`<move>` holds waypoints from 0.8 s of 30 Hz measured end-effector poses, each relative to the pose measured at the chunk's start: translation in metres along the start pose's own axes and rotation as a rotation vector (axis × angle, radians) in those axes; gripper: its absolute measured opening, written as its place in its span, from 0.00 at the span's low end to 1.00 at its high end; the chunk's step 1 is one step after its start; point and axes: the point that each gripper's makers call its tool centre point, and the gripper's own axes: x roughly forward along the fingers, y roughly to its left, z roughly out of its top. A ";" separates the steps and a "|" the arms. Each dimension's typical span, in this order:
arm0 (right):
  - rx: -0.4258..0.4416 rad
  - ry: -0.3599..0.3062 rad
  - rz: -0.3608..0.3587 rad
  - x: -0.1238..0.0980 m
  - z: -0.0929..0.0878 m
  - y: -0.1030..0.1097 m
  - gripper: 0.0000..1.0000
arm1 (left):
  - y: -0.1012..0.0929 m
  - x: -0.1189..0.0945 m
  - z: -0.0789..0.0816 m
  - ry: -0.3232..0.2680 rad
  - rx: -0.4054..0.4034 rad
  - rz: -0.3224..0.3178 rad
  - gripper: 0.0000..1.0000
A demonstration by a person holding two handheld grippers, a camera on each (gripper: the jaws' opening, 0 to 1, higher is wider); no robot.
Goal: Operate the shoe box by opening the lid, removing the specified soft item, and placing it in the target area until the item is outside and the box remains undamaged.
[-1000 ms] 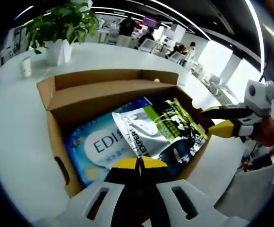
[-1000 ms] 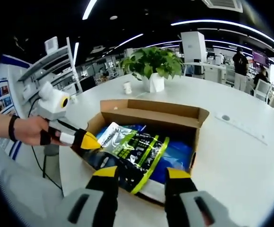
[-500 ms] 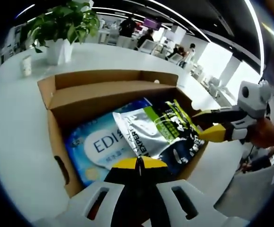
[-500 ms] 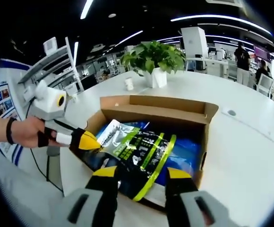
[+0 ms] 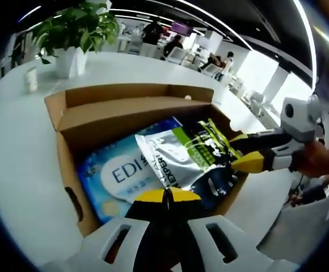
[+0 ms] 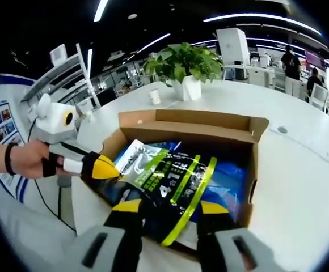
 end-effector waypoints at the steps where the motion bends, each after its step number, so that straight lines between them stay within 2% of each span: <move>1: 0.001 0.000 -0.001 0.000 0.000 0.000 0.34 | 0.000 0.000 0.000 -0.001 -0.001 0.001 0.00; 7: 0.027 -0.007 -0.018 -0.002 0.002 -0.003 0.26 | 0.001 0.000 0.001 -0.007 -0.004 0.005 0.00; 20: 0.081 -0.007 -0.071 -0.002 0.005 -0.015 0.00 | -0.002 -0.002 0.002 -0.024 -0.014 0.012 0.00; 24: 0.084 -0.003 -0.075 -0.003 0.005 -0.014 0.00 | -0.002 -0.004 0.004 -0.030 -0.019 0.013 0.00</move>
